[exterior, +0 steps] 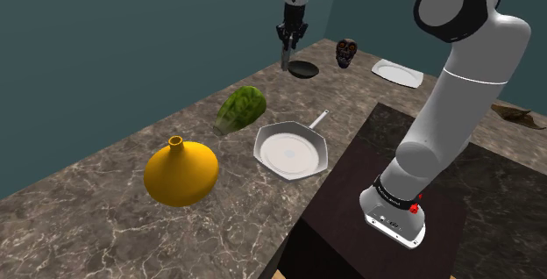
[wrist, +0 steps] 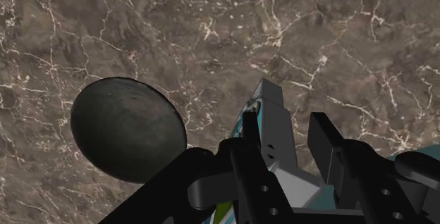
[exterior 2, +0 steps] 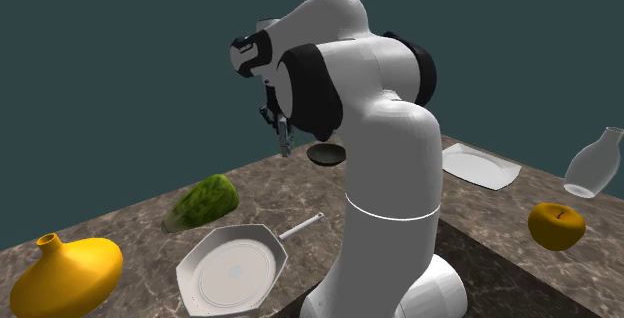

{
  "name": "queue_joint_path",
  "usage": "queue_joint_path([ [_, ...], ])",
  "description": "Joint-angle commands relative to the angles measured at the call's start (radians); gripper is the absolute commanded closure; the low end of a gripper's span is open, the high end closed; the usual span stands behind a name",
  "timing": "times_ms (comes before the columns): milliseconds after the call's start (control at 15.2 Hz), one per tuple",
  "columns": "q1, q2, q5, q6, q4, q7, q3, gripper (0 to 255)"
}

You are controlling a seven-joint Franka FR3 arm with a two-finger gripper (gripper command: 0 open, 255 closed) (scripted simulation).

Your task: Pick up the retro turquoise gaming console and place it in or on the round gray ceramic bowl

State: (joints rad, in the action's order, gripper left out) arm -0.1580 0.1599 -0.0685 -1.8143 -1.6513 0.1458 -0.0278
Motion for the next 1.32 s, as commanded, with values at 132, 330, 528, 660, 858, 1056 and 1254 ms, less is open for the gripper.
queue_joint_path([
  [132,-0.024,0.024,0.003,0.047,0.073,-0.044,0.017,255],
  [330,-0.06,0.066,0.009,0.083,0.156,-0.108,0.041,255],
  [528,-0.098,0.119,0.017,0.126,0.256,-0.17,0.063,255],
  [660,-0.125,0.162,0.024,0.16,0.335,-0.211,0.076,255],
  [858,-0.167,0.243,0.035,0.221,0.479,-0.27,0.093,255],
  [1056,-0.191,0.288,0.041,0.243,0.549,-0.3,0.1,255],
  [1254,-0.189,0.272,0.04,0.194,0.483,-0.297,0.1,255],
])
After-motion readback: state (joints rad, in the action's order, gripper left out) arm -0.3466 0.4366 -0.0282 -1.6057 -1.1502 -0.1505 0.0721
